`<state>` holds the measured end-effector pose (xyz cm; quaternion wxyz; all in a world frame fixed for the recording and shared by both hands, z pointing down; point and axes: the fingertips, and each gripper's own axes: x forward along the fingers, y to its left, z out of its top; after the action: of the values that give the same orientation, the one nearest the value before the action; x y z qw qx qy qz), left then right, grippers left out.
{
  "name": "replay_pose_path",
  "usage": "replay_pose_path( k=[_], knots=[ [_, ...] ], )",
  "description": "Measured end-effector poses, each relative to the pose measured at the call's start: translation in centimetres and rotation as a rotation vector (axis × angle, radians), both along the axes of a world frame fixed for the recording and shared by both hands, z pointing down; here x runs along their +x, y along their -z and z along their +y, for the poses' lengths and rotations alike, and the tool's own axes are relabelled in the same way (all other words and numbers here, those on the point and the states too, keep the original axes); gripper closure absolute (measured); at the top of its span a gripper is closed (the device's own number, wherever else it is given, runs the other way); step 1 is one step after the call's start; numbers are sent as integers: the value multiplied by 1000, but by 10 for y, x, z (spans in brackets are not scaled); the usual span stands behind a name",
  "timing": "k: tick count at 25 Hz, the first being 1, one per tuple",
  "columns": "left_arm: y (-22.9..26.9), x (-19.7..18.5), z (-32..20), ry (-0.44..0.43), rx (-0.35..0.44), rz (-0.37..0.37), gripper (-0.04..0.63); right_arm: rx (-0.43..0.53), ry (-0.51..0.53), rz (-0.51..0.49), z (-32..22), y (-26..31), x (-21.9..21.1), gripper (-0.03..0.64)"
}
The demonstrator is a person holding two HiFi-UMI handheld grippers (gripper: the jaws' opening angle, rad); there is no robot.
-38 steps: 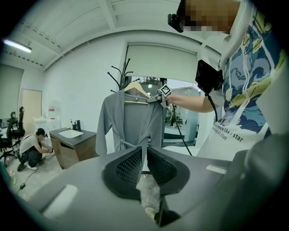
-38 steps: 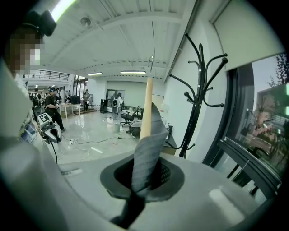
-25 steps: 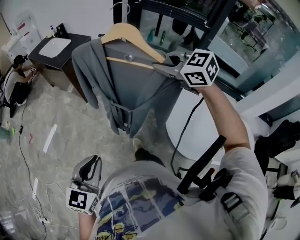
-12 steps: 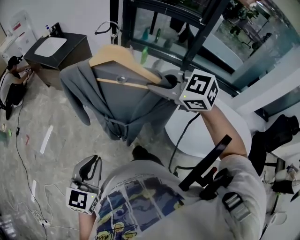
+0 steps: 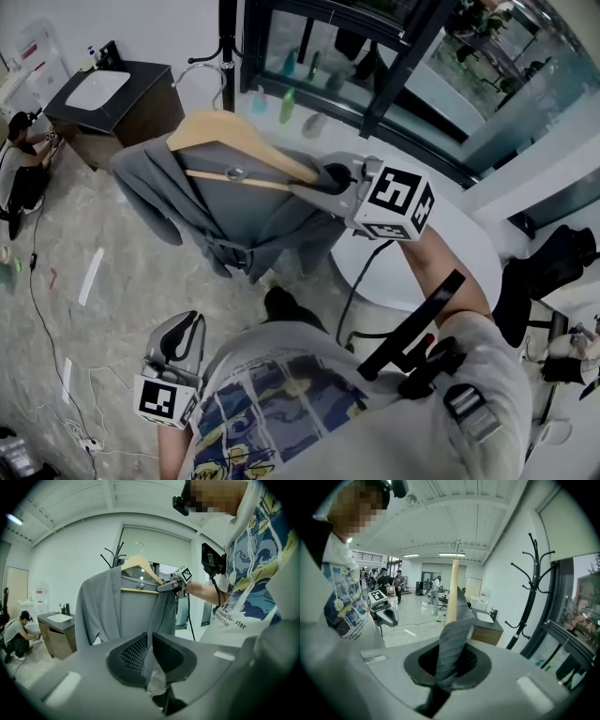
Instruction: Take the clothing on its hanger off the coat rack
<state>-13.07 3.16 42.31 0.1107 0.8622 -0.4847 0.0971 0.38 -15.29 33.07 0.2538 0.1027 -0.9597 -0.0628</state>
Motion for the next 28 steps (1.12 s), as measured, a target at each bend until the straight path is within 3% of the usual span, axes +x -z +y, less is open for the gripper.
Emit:
replay_pose_path(
  k=[28],
  knots=[
    [-14,-12,10,-14,1,16,557,0,11,25,40,-25,-20,604]
  ],
)
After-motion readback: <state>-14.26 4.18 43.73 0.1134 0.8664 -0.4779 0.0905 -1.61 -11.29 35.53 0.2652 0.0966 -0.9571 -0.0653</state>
